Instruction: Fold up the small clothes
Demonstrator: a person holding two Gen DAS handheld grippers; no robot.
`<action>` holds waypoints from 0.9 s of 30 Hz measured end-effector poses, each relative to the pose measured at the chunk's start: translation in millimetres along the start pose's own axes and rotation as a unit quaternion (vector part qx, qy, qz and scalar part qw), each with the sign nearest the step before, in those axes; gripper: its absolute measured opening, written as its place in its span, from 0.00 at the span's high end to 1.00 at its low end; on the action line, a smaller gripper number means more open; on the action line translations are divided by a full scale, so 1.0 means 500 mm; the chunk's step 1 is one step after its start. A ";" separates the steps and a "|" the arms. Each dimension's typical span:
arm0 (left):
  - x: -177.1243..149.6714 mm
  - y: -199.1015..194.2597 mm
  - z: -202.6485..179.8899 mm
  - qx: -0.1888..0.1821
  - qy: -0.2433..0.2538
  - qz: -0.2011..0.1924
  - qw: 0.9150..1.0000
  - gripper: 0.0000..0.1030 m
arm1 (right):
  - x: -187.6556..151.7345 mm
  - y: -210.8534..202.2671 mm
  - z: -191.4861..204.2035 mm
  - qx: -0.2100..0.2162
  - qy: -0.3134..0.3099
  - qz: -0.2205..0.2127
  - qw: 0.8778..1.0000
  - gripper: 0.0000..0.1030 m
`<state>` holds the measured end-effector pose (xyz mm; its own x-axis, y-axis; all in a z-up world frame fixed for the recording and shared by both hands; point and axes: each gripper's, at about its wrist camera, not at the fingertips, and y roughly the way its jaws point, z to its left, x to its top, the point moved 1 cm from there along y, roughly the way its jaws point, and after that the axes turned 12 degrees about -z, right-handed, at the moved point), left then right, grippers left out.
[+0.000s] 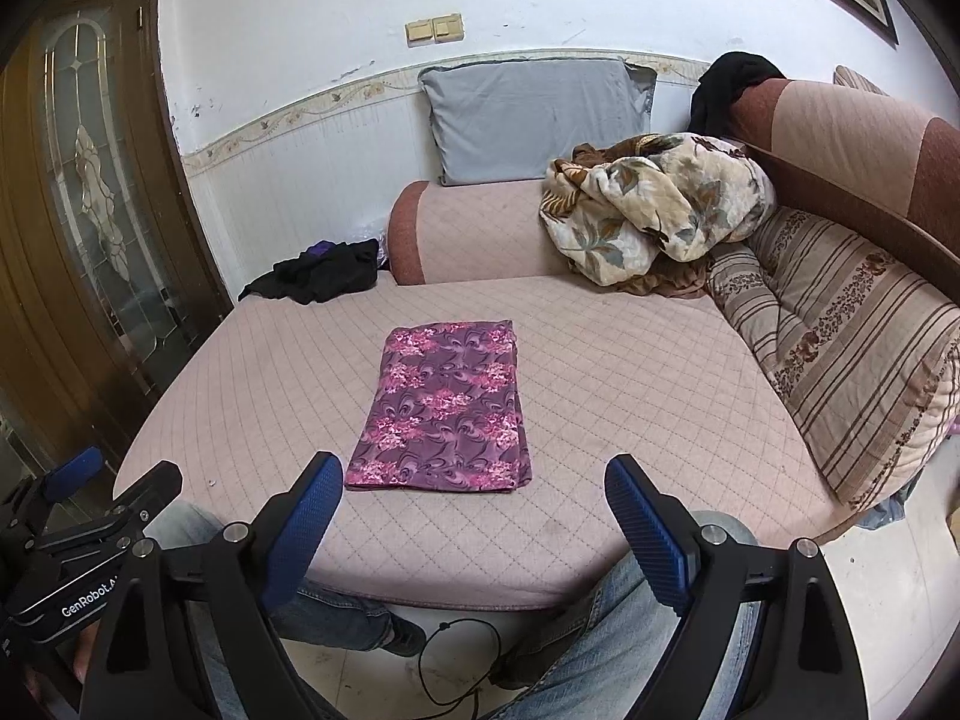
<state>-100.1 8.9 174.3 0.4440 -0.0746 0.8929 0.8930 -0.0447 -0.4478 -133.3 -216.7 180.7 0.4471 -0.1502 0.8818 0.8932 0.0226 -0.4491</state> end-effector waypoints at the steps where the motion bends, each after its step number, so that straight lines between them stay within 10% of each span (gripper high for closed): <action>1: -0.001 0.002 -0.001 0.001 0.001 0.002 1.000 0.09 | -0.001 -0.002 0.002 -0.001 0.001 0.000 1.000 0.10; 27: -0.023 0.031 0.000 0.010 0.013 0.026 1.000 0.09 | -0.020 0.041 -0.013 0.003 0.006 0.026 1.000 0.10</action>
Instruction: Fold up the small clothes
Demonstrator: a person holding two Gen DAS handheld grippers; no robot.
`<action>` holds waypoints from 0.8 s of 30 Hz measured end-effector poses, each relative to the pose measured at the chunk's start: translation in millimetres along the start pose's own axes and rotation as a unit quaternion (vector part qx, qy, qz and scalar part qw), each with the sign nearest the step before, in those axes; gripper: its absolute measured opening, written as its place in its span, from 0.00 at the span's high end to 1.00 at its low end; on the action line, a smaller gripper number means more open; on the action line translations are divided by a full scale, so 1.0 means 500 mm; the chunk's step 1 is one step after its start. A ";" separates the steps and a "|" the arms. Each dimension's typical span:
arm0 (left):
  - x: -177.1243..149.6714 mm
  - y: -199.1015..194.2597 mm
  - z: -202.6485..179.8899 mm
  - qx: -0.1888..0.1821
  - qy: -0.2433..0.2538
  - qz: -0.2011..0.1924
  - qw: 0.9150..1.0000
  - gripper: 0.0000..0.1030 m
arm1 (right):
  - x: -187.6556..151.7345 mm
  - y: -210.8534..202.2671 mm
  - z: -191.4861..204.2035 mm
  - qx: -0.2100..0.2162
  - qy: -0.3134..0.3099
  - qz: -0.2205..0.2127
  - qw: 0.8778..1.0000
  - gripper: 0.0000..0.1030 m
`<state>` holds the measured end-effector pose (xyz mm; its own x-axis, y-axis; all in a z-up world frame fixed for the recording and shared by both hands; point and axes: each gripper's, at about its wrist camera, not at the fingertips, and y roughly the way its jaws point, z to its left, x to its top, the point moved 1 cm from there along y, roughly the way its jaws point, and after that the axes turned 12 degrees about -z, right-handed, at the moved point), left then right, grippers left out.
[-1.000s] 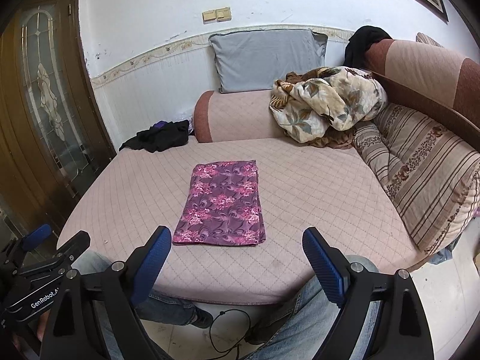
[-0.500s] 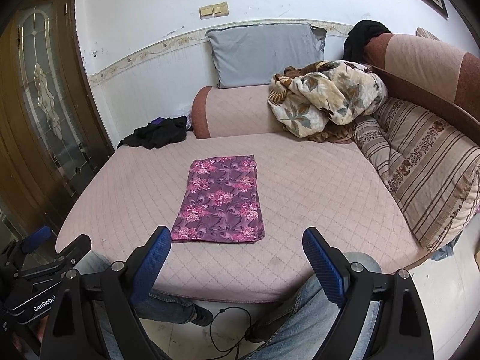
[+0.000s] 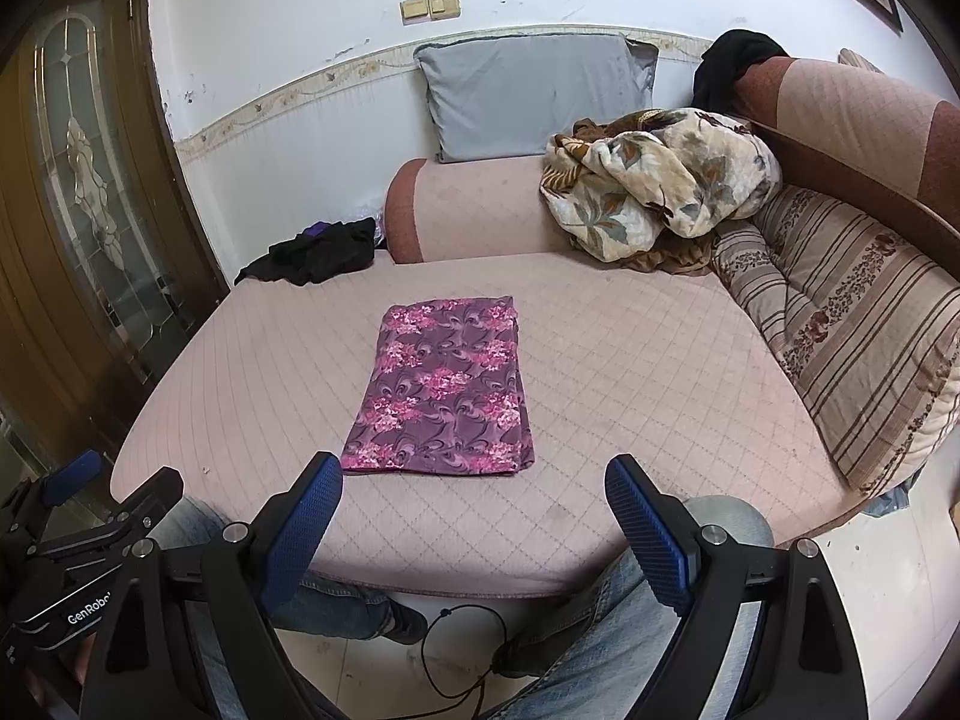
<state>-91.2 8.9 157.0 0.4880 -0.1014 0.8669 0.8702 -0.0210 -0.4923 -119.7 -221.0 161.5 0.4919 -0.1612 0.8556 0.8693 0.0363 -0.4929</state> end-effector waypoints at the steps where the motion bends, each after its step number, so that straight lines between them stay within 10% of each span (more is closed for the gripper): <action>1: -0.001 0.001 0.001 0.000 0.000 0.000 1.000 0.09 | 0.000 0.001 0.000 0.000 -0.001 0.001 1.000 0.10; 24: -0.017 0.029 0.013 0.002 -0.007 0.016 1.000 0.09 | -0.008 0.030 0.016 0.001 -0.008 0.015 1.000 0.10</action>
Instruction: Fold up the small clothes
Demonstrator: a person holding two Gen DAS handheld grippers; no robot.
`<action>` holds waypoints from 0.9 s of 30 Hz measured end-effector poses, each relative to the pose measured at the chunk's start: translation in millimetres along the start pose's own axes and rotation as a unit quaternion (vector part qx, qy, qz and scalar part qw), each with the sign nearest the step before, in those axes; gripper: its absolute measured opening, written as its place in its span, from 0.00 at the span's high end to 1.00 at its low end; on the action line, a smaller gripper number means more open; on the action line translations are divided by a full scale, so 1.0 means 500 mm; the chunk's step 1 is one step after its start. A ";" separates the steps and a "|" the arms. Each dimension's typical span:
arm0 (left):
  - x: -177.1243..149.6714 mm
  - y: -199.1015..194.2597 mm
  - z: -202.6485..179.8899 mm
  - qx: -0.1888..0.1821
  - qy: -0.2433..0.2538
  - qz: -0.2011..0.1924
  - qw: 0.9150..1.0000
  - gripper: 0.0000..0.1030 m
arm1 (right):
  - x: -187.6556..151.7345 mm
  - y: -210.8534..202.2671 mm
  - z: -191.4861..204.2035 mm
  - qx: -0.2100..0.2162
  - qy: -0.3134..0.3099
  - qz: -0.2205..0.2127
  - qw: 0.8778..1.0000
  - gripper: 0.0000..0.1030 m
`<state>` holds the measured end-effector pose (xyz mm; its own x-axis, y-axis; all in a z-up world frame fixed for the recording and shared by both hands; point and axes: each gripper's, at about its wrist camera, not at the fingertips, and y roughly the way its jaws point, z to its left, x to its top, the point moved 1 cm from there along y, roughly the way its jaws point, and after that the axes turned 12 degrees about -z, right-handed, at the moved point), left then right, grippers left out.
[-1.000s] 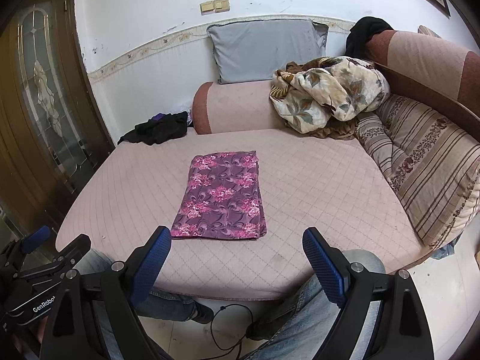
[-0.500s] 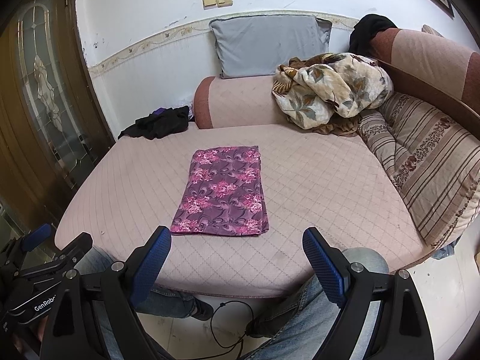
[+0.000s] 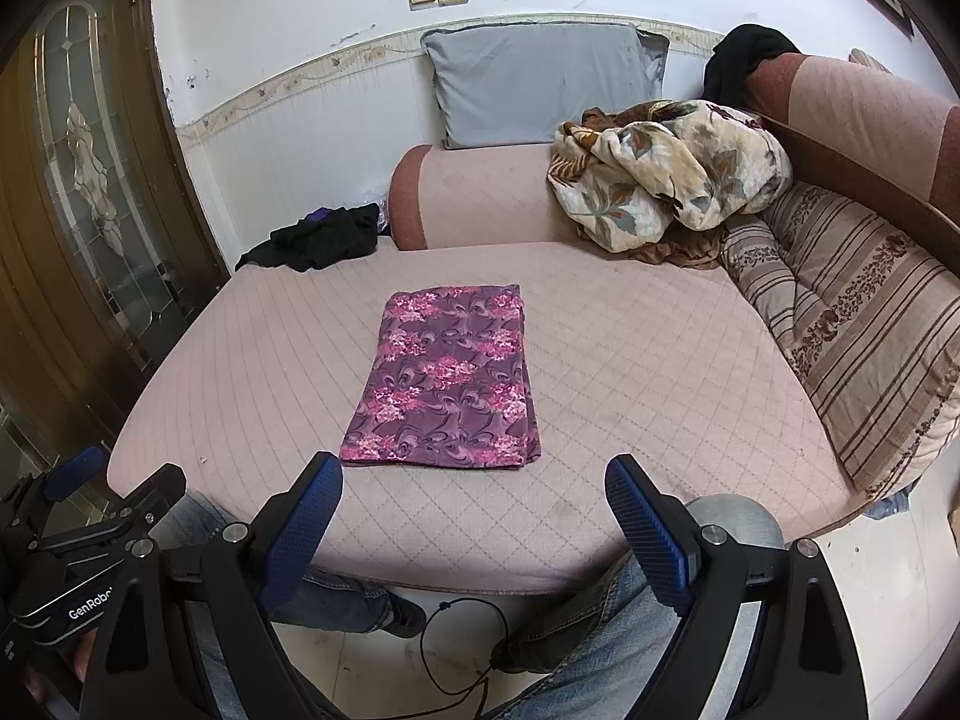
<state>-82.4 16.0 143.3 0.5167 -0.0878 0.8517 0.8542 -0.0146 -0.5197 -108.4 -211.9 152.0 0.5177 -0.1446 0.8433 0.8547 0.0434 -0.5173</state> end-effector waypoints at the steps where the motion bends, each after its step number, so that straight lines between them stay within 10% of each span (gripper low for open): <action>1: -0.001 0.002 0.000 0.000 0.000 0.002 1.000 0.09 | -0.001 0.002 0.000 0.000 0.000 0.001 1.000 0.10; 27: 0.006 0.041 0.006 0.000 0.000 0.018 1.000 0.09 | 0.006 0.046 0.009 0.003 -0.004 0.012 1.000 0.10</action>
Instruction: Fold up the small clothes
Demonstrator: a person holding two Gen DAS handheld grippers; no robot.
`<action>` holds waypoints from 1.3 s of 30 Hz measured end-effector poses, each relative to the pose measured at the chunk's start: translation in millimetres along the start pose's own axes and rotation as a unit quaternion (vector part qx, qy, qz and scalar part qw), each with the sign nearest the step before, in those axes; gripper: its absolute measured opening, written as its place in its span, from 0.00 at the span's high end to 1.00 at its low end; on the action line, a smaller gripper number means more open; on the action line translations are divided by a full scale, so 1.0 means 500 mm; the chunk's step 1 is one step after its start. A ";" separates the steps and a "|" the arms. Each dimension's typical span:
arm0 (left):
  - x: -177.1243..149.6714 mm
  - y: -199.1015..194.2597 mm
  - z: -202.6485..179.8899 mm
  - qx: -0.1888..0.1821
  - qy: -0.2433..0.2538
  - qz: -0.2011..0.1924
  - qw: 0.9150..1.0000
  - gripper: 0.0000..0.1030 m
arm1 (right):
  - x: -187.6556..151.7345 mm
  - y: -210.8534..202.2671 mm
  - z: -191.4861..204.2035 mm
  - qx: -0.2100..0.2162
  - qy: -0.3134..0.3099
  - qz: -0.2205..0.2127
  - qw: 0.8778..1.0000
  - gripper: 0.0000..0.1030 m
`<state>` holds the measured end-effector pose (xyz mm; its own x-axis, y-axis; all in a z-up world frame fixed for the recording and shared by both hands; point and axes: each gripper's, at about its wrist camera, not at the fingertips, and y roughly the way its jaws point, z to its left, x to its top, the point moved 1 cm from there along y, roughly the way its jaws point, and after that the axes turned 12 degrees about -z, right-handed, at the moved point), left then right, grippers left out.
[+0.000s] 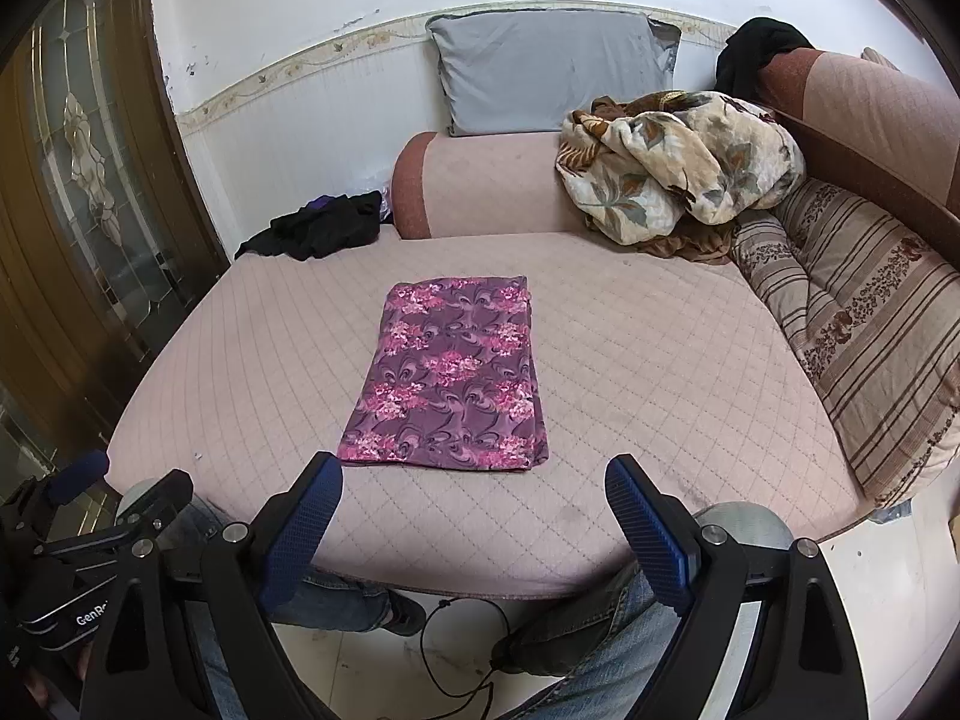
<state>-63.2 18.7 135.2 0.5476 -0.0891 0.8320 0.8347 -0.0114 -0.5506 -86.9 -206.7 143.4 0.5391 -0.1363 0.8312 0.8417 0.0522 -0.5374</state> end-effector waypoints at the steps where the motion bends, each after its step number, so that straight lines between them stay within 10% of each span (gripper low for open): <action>1: 0.000 0.000 -0.001 -0.001 0.000 0.000 1.000 0.09 | 0.000 0.000 0.000 0.000 0.001 0.000 1.000 0.10; 39: -0.011 0.018 0.012 0.002 0.006 0.009 1.000 0.09 | -0.016 0.023 -0.007 -0.005 0.002 0.015 1.000 0.10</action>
<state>-58.6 25.2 126.1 0.5622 -0.1003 0.8209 0.8248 -0.0047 -0.5655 -81.7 -208.5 130.2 0.5639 -0.1387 0.8141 0.8248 0.0461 -0.5635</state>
